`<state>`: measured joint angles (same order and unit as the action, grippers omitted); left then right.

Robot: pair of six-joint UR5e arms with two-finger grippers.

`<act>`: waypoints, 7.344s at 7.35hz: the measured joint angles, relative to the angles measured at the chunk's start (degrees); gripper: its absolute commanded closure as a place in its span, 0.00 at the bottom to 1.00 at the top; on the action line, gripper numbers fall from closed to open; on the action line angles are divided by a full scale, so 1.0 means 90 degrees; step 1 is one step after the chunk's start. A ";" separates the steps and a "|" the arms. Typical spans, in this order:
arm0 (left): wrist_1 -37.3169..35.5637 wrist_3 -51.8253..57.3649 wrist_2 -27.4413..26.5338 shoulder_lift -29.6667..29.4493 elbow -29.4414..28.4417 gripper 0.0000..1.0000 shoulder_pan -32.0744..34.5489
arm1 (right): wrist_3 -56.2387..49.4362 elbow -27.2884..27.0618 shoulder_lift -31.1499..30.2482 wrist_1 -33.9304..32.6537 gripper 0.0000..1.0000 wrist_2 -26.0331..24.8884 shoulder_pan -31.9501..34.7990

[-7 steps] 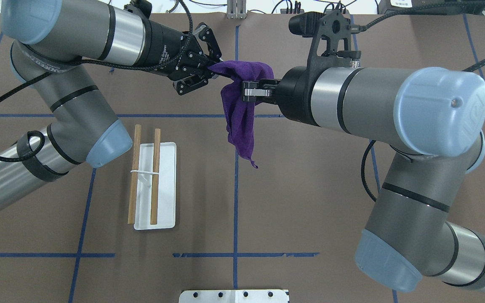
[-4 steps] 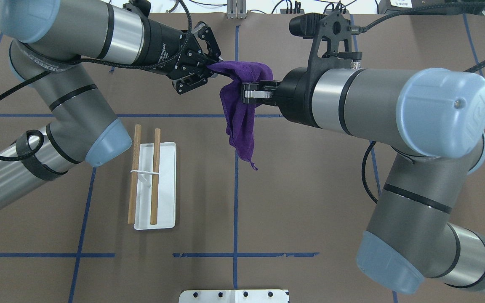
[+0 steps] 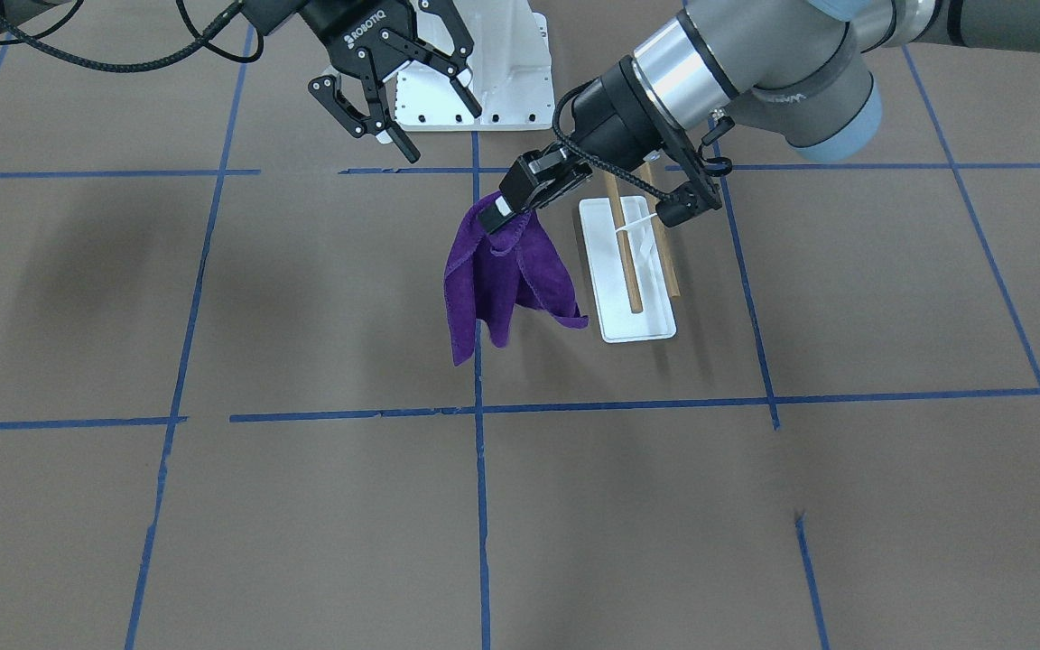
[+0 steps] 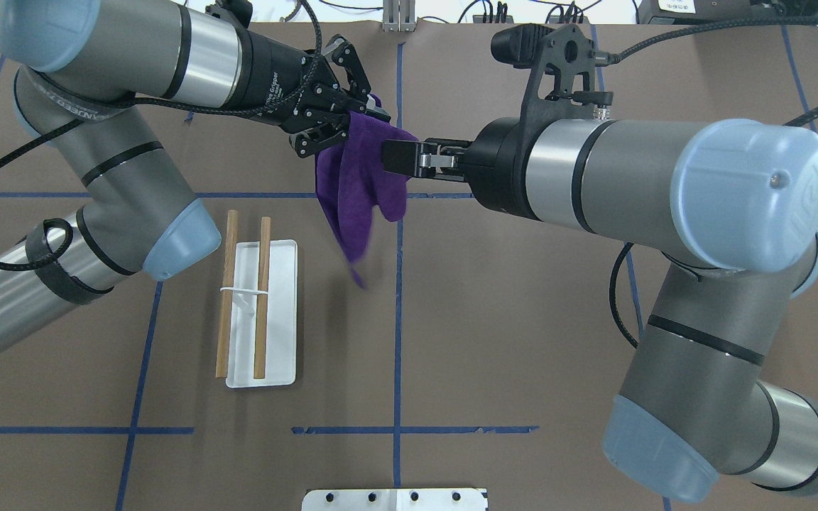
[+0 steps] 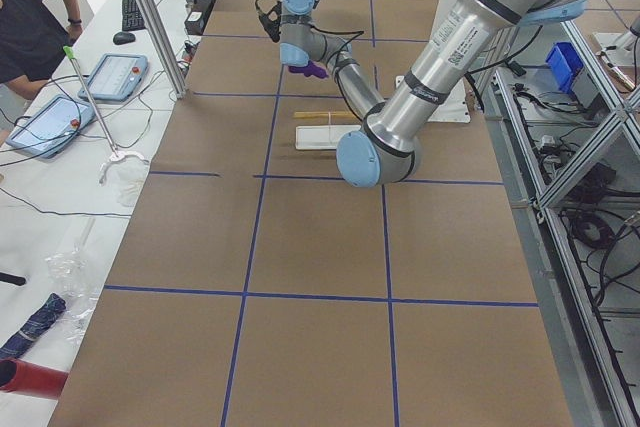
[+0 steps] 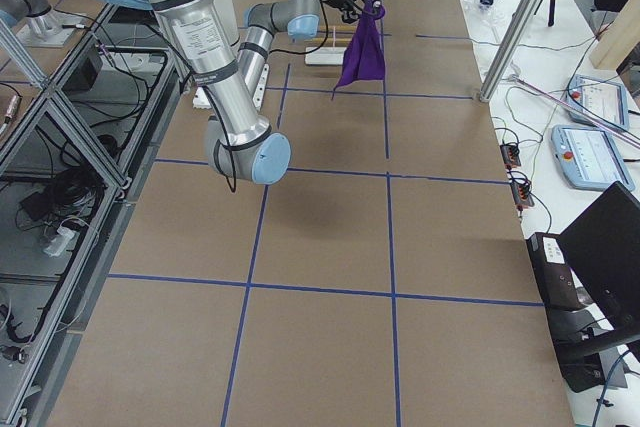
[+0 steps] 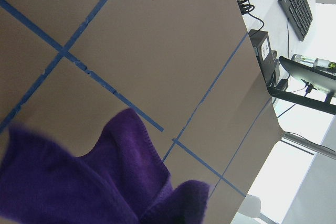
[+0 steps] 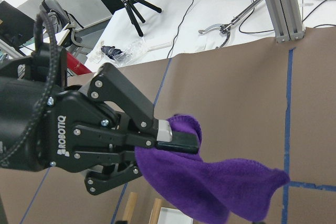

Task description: Hang towel on rack

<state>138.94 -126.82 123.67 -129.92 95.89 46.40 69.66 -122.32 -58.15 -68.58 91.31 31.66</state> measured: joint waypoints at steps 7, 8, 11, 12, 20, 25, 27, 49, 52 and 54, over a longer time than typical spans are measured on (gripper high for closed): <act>-0.0093 0.0108 -0.0482 -0.0015 0.0206 1.00 -0.0007 | -0.0661 -0.2336 -0.0688 -0.5133 0.00 0.1168 0.0463; -0.0142 0.0195 -0.0819 0.0005 0.0326 1.00 -0.0119 | -0.1303 -0.2362 -0.0688 -0.5826 0.00 0.1180 0.0630; -0.1811 0.1340 -0.2454 0.0083 0.1263 1.00 -0.1131 | -0.3061 -0.2241 -0.0790 -0.6970 0.00 0.1504 0.1252; -0.2565 0.1684 -0.3019 0.0209 0.1735 1.00 -0.1468 | -0.3633 -0.2097 -0.0928 -0.7056 0.00 0.1929 0.1705; -0.4666 0.2668 -0.5257 0.2765 0.3794 1.00 -0.2311 | -0.6778 -0.0287 -0.2319 -0.5852 0.00 0.3662 0.4184; -0.4607 0.3683 -0.5624 0.4435 0.4026 0.40 -0.1986 | -0.6884 -0.0014 -0.2491 -0.5612 0.00 0.3901 0.4484; -0.4601 0.3791 -0.5660 0.4488 0.3847 0.00 -0.2027 | -0.6870 0.0032 -0.2449 -0.5539 0.00 0.3888 0.4510; -0.6044 1.5017 0.0839 0.4503 -0.0005 0.00 0.4738 | -0.7469 0.2651 -0.4169 -0.2194 0.00 0.5065 0.6207; -0.6086 1.5258 0.1048 0.4626 -0.0026 0.00 0.4992 | -0.7472 0.2741 -0.4184 -0.2215 0.00 0.5125 0.6274; -0.6091 1.5252 0.1098 0.4631 -0.0025 0.00 0.5006 | -0.7484 0.2989 -0.4178 -0.2196 0.00 0.5152 0.6348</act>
<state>84.12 10.45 133.55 -88.25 95.67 91.46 2.30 -95.43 -95.75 -88.34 137.68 88.80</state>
